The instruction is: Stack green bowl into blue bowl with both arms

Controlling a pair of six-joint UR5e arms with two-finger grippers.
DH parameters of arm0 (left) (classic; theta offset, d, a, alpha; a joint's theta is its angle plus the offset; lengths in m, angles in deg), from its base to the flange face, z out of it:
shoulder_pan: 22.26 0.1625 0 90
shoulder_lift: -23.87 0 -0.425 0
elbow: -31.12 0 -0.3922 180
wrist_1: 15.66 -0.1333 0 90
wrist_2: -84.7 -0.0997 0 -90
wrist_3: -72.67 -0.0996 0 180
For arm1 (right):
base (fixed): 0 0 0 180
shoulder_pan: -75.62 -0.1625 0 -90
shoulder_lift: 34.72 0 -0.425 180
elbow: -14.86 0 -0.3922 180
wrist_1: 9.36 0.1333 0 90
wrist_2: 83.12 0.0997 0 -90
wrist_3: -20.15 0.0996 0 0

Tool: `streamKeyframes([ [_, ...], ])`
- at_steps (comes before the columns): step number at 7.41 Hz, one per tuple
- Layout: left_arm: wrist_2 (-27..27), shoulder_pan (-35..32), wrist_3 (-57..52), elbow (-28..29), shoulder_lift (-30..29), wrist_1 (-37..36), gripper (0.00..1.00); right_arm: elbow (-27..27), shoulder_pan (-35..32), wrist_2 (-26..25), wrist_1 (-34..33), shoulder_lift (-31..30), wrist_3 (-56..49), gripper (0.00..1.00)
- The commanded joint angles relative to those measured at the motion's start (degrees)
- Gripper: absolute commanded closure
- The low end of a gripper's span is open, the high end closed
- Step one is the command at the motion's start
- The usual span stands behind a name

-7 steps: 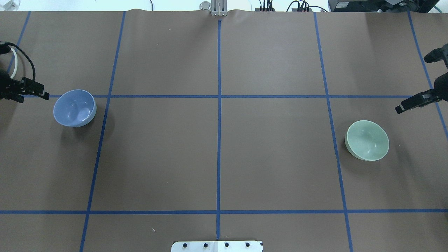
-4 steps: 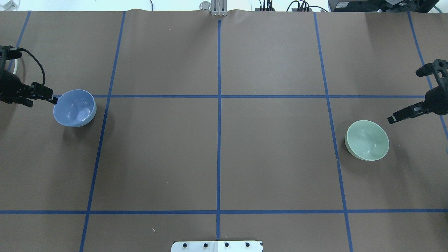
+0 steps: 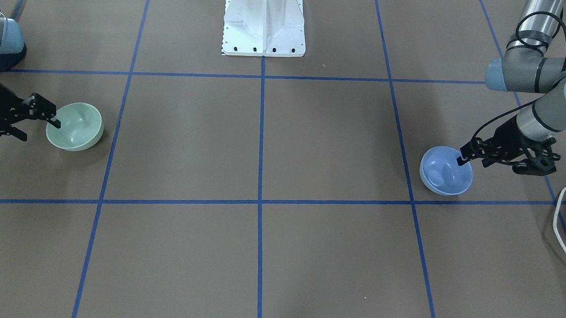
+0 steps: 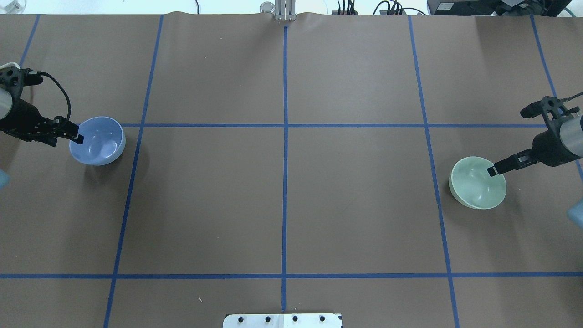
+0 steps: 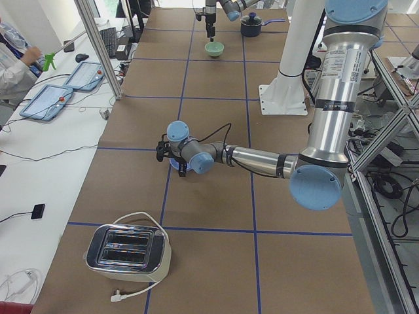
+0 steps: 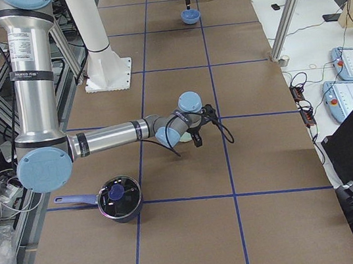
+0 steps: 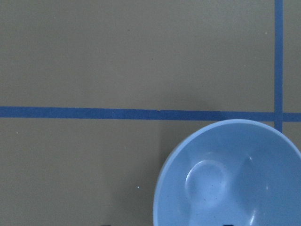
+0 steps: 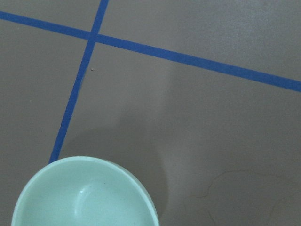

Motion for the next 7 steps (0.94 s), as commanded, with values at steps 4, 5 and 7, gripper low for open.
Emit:
streamKeyframes([
  [4,0.0,1.2,0.1,2.8,0.0,3.5,0.4,0.3,3.3,-2.1,0.7,0.3,0.0,0.12],
  [5,-0.1,1.5,0.1,2.9,0.0,3.5,0.53,0.3,3.5,-2.1,0.7,0.3,0.0,0.17],
  [7,-0.1,1.6,0.2,2.9,0.0,3.7,0.72,1.3,3.6,-2.1,0.7,0.7,-0.6,0.26],
])
